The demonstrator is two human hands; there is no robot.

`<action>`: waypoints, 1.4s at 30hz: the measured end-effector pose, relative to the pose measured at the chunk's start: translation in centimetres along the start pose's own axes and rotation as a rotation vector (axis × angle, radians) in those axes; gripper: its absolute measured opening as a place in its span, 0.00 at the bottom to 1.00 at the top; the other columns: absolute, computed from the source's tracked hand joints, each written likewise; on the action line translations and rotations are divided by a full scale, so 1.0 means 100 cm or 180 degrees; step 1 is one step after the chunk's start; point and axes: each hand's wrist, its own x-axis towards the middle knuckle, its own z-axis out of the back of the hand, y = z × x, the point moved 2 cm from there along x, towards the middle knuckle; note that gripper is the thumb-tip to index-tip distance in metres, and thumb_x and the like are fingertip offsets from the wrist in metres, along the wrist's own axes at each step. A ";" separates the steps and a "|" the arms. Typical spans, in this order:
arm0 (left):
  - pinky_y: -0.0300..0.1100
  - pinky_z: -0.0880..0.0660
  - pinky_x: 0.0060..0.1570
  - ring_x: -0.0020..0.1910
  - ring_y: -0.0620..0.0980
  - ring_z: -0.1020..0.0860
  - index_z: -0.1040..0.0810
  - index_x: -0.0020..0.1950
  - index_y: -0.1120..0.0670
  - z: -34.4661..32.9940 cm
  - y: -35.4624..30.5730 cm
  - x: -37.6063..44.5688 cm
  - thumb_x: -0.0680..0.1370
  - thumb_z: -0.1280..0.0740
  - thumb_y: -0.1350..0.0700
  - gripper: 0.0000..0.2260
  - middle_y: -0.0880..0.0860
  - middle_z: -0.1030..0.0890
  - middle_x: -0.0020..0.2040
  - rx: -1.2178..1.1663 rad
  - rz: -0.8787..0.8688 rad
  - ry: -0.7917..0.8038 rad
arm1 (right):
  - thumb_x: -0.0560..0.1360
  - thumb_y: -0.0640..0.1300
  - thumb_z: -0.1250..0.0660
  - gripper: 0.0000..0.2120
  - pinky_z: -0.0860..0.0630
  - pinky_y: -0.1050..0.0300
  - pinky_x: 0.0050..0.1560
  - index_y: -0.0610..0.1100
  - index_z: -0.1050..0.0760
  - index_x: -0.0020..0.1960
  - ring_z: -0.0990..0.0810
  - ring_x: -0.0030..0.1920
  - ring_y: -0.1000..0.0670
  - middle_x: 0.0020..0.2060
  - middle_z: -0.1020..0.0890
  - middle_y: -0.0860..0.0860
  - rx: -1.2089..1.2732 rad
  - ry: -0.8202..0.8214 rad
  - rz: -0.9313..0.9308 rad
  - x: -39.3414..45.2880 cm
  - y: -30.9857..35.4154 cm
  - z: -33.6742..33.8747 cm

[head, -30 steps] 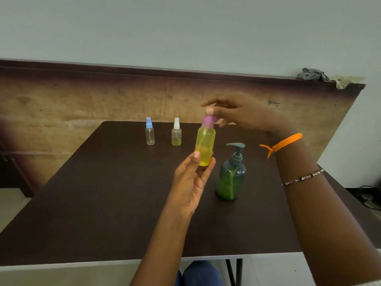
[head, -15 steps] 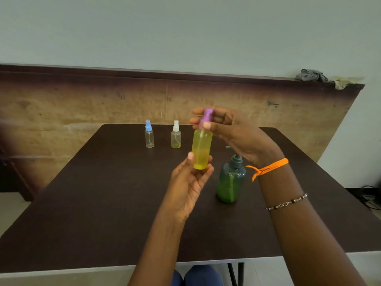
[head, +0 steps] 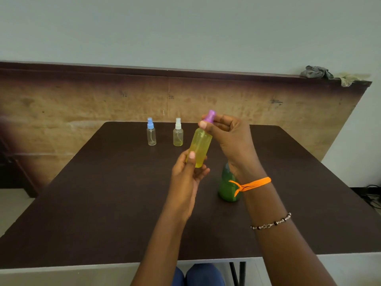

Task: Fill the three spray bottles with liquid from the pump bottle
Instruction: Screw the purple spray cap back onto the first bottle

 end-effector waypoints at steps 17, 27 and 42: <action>0.31 0.42 0.21 0.19 0.40 0.39 0.24 0.48 0.62 -0.001 0.000 -0.007 0.71 0.41 0.41 0.24 0.50 0.34 0.23 -0.0833 0.0705 0.0316 | 0.76 0.42 0.36 0.05 0.33 0.61 0.27 0.42 0.24 0.50 0.23 0.40 0.55 0.43 0.20 0.49 0.0925 0.1143 -0.0312 -0.008 -0.007 -0.002; 0.34 0.35 0.29 0.26 0.41 0.33 0.26 0.39 0.55 0.011 0.001 -0.006 0.71 0.40 0.43 0.16 0.46 0.31 0.25 0.0355 -0.0428 -0.0282 | 0.76 0.37 0.34 0.05 0.27 0.72 0.45 0.43 0.21 0.47 0.20 0.45 0.60 0.43 0.17 0.48 0.0406 0.0181 -0.0020 -0.021 -0.003 -0.019; 0.39 0.26 0.59 0.62 0.51 0.24 0.30 0.68 0.58 0.053 -0.006 0.079 0.82 0.46 0.63 0.16 0.57 0.23 0.62 0.1392 0.0121 0.0586 | 0.73 0.29 0.33 0.19 0.23 0.58 0.52 0.40 0.27 0.62 0.21 0.54 0.49 0.53 0.20 0.44 -0.0719 0.0371 -0.0404 0.035 -0.098 -0.026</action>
